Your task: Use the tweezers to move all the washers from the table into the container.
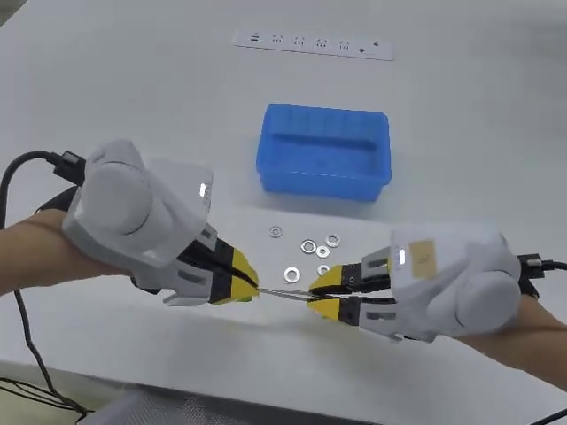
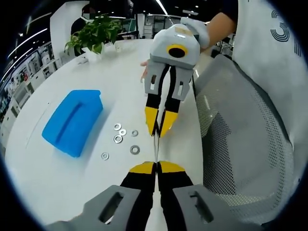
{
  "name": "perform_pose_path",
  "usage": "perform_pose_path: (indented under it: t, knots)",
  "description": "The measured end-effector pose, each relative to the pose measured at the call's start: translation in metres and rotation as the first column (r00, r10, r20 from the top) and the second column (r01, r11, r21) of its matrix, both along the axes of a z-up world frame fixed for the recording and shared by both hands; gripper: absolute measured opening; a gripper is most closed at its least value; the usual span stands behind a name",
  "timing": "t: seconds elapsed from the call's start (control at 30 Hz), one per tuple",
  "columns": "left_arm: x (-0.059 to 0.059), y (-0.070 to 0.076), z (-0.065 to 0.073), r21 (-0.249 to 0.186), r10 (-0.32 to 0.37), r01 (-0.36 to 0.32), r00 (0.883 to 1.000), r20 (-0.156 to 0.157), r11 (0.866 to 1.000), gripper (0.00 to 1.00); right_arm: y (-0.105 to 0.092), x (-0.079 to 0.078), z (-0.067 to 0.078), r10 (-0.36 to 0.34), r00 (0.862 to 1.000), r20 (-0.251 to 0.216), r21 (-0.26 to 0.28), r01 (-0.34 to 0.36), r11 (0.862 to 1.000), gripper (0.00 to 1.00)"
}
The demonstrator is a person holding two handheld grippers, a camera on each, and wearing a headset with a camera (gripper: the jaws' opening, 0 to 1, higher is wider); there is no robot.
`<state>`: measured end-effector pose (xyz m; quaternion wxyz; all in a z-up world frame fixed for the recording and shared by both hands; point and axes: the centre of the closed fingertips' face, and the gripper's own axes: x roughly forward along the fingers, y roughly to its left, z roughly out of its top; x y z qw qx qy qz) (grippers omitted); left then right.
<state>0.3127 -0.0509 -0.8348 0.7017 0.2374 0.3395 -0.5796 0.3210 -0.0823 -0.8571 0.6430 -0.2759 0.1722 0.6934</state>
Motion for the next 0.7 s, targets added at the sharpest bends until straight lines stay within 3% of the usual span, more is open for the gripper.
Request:
perform_pose_path:
  t: [0.2,0.33,0.4,0.53,0.67,0.7]
  knots:
    - [0.003,0.001,-0.007,0.053,-0.026,0.025,0.999,0.021,0.998,0.06,0.002,0.002,0.0,0.006,1.0,0.015,-0.005,-0.006,1.0,0.06]
    - [0.006,0.0,-0.009,0.069,-0.035,0.034,0.999,0.011,0.997,0.08,0.002,0.004,0.004,0.001,1.0,0.007,0.012,-0.001,1.0,0.06]
    - [0.006,0.003,-0.013,0.103,-0.058,0.056,0.998,0.013,0.993,0.11,0.003,0.007,0.007,-0.012,1.0,0.007,0.022,0.012,1.0,0.06]
    - [0.008,0.001,-0.01,0.092,-0.043,0.041,0.999,0.025,0.995,0.05,0.003,0.004,0.006,-0.006,1.0,0.004,0.019,0.006,1.0,0.06]
    - [0.008,0.004,-0.013,0.095,-0.033,0.033,0.999,0.001,0.995,0.05,0.004,0.002,0.007,-0.016,1.0,-0.006,0.028,0.016,0.999,0.06]
    - [0.004,0.005,-0.013,0.099,-0.037,0.039,0.999,-0.024,0.994,0.05,0.004,0.002,0.007,-0.015,1.0,-0.006,0.028,0.015,0.999,0.06]
